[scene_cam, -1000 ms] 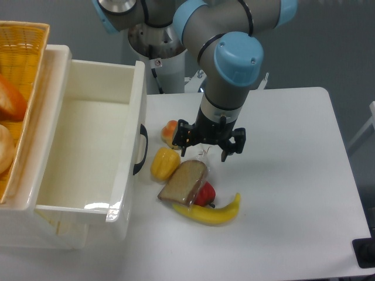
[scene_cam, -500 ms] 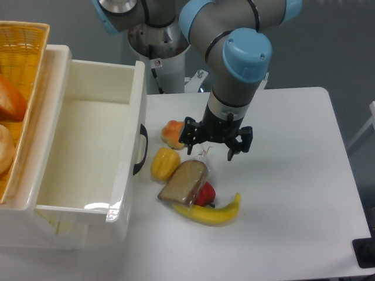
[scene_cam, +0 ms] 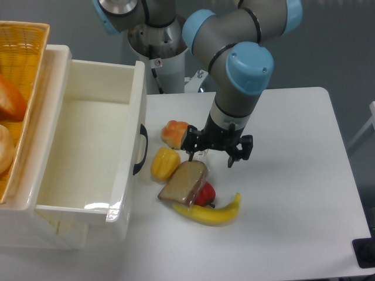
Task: Pick up the toast
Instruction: 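Move the open gripper over the toast slice beside the yellow pepper, then lower the gripper onto the toast slice's crust edge, then close the gripper on the toast slice's edge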
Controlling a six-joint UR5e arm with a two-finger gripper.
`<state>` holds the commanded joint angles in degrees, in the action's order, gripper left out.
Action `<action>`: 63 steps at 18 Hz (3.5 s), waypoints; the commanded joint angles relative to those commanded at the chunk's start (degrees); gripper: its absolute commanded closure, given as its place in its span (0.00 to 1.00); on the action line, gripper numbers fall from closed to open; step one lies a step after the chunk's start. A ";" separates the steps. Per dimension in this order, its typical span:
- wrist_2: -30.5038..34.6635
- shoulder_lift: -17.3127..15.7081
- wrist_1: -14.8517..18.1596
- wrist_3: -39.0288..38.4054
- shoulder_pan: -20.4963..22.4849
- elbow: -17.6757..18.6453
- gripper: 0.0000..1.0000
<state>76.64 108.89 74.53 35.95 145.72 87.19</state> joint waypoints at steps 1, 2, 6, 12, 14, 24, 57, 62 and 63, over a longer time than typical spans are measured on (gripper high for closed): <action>0.00 0.35 0.00 0.00 0.00 0.00 0.00; -0.09 0.71 -0.09 0.00 -0.09 0.09 0.00; 1.05 3.08 -0.35 0.96 -0.61 0.17 0.00; 1.32 3.26 -0.18 8.33 -0.70 2.98 0.00; 1.32 3.43 -0.09 9.93 -0.79 3.16 0.00; 1.41 6.07 -0.09 10.20 -0.70 5.36 0.00; 3.16 9.32 0.09 14.41 -0.44 5.27 0.30; 3.16 9.24 0.09 14.41 -0.53 5.27 0.47; 3.16 9.23 0.09 14.41 -0.61 5.36 0.50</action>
<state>79.80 118.13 74.62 50.36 145.11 92.55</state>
